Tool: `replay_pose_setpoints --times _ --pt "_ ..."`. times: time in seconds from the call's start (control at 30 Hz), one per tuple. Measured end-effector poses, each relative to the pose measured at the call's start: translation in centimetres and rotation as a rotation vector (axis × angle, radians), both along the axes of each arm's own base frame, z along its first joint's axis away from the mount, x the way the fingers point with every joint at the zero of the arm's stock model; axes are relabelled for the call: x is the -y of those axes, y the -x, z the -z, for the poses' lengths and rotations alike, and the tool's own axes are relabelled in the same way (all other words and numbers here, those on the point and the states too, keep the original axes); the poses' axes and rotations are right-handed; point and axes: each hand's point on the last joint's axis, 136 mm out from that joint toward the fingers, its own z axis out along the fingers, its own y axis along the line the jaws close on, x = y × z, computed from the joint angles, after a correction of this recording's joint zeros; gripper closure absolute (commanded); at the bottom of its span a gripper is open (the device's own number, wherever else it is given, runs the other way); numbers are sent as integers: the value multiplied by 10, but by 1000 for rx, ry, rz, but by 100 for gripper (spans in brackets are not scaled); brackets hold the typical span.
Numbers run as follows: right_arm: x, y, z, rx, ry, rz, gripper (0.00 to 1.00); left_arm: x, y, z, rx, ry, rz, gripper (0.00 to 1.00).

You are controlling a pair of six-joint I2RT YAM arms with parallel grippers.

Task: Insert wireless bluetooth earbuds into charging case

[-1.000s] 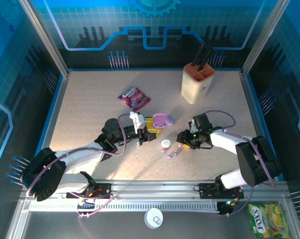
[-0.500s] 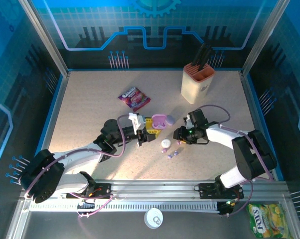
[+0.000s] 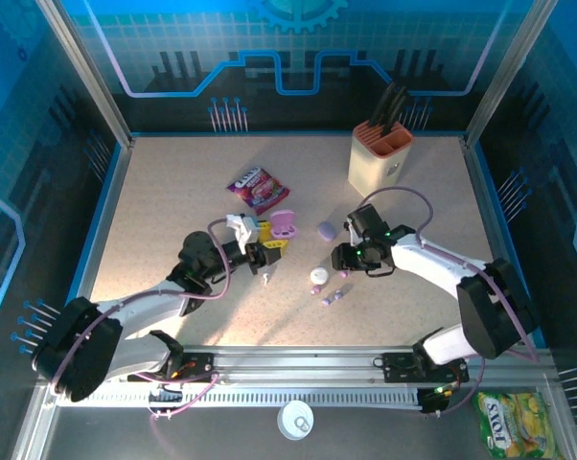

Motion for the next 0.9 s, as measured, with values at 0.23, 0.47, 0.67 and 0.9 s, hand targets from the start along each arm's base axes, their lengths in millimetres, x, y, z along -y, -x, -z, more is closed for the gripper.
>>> replay_pose_setpoints --times 0.23,0.47,0.67,0.9 --pt "7 6 -10 84 308 -117 47 -32 -12 -11 26 33 -97 60" --pt "4 11 1 78 565 -225 50 -50 -12 -21 61 48 -145 60" --pt "-3 10 10 66 707 -290 55 -51 -8 -14 34 52 -137 60" --pt "-6 6 25 37 789 -318 61 -51 -7 -12 23 47 -134 60"
